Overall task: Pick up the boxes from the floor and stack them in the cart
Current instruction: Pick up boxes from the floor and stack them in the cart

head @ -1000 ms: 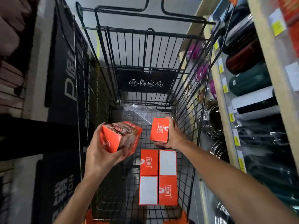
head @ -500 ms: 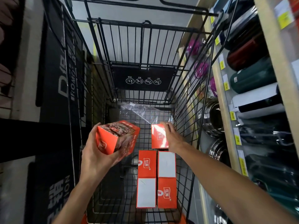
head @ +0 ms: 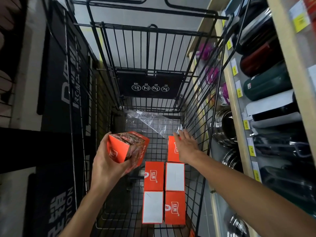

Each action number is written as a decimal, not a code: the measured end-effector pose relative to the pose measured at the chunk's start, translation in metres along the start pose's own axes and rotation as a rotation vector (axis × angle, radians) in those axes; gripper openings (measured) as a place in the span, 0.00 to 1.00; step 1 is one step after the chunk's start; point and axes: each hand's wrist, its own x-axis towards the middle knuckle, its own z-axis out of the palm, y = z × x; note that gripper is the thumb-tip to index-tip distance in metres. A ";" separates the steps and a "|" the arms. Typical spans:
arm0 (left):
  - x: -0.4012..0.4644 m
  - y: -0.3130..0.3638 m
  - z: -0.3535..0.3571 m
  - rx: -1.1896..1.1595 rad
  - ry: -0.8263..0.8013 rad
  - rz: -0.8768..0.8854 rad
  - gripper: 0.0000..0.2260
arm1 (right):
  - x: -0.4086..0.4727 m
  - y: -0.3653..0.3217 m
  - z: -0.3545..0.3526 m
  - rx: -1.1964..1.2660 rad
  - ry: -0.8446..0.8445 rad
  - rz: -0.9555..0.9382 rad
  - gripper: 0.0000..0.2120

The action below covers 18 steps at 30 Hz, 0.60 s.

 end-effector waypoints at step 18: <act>0.056 -0.022 0.136 0.238 -0.097 -0.149 0.50 | -0.040 0.013 -0.021 0.333 0.230 -0.176 0.37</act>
